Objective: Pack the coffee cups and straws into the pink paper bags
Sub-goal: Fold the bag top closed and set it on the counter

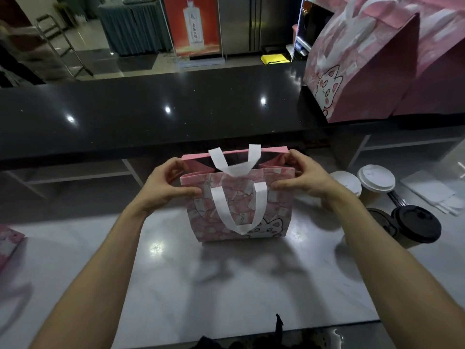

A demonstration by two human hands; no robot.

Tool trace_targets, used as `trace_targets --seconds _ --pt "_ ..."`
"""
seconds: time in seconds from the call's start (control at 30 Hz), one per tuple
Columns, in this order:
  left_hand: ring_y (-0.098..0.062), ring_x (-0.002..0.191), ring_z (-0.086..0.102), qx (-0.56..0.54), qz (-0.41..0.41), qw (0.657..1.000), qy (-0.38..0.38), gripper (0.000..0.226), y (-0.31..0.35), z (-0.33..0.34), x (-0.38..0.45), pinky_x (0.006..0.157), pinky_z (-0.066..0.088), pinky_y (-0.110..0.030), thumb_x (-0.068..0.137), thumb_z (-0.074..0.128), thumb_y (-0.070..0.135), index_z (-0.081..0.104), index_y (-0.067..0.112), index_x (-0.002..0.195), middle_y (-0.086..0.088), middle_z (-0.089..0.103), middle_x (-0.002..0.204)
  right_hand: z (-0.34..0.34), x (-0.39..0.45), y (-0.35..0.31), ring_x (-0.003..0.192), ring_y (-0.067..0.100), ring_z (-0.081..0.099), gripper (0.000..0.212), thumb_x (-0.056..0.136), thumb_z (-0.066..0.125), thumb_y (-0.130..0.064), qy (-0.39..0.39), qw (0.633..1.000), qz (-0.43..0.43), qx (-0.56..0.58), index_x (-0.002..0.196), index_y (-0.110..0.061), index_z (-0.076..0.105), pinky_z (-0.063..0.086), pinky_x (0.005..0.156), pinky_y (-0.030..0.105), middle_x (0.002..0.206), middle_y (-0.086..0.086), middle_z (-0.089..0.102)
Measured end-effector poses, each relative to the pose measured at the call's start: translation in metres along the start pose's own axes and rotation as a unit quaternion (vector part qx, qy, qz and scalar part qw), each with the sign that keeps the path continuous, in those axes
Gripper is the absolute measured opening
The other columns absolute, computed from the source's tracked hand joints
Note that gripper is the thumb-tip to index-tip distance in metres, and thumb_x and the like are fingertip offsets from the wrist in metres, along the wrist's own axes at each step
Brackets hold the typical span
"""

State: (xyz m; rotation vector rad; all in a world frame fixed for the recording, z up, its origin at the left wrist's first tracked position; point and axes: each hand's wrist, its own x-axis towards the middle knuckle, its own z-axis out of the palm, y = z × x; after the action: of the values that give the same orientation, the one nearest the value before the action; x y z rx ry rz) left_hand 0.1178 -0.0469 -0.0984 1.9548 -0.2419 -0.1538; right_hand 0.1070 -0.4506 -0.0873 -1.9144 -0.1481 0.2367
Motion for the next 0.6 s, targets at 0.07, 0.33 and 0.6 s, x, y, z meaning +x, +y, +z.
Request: trace_targets --seconds 0.07,0.33,0.6 --pt "-0.015 0.117 0.074 -0.006 0.006 0.999 0.040 0.086 -0.002 0.003 -0.001 0.100 0.064 -0.039 0.052 0.106 0.058 0.059 0.028 0.117 0.006 0.075 0.122 0.004 0.001 0.005 0.121 0.017 0.070 0.068 0.063 0.104 -0.042 0.047 0.998 -0.013 -0.028 0.116 -0.027 0.064 0.055 0.110 0.053 0.120 -0.007 0.076" --pt "-0.018 0.121 0.071 0.018 0.041 0.996 0.077 0.064 -0.002 0.017 0.000 0.100 0.063 -0.040 0.073 0.091 0.041 0.053 0.032 0.124 0.007 0.074 0.120 0.015 -0.004 0.013 0.115 -0.004 0.066 0.083 0.079 0.093 -0.045 0.101 0.987 -0.084 -0.094 0.144 -0.052 0.041 0.061 0.092 0.034 0.117 -0.023 0.067" --pt "-0.012 0.125 0.068 0.054 0.093 0.989 0.104 0.039 -0.006 0.024 0.009 0.090 0.067 -0.036 0.095 0.083 0.011 0.050 0.024 0.110 0.013 0.077 0.123 0.025 -0.007 0.008 0.119 0.001 0.064 0.054 0.088 0.086 -0.019 0.133 0.973 -0.120 -0.144 0.125 -0.036 0.052 0.064 0.095 0.041 0.129 -0.014 0.067"
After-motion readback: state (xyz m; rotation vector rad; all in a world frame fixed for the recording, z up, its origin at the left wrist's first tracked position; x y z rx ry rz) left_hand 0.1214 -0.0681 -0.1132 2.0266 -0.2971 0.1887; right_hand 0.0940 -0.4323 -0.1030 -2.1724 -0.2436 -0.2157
